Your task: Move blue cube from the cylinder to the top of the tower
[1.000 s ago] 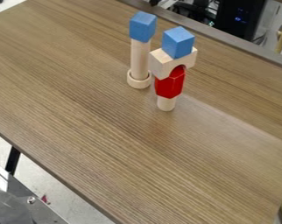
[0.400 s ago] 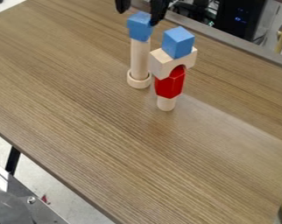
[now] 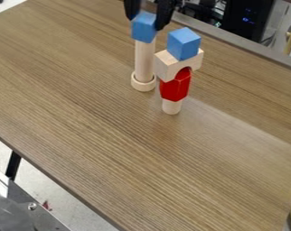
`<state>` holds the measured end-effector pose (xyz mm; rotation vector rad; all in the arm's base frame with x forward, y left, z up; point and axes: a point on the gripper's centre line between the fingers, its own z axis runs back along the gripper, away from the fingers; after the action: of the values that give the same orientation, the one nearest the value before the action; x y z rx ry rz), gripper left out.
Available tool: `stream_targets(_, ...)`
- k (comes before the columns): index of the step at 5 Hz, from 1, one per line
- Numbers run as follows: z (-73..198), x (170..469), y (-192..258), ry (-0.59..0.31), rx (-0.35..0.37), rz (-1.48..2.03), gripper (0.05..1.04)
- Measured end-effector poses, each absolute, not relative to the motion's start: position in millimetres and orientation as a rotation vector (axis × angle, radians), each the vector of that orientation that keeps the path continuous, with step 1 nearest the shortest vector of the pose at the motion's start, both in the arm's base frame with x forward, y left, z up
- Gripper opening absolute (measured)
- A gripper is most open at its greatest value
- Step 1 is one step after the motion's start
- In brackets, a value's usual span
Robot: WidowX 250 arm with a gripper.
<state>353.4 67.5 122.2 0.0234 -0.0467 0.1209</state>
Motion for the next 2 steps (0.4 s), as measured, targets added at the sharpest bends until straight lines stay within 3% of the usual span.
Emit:
stream_targets(1, 123.2, 350.6, 66.5, -0.027, 0.021, 0.101, 0.565)
stream_targets(2, 124.2, 349.7, 62.4, -0.014, 0.023, 0.067, 0.564)
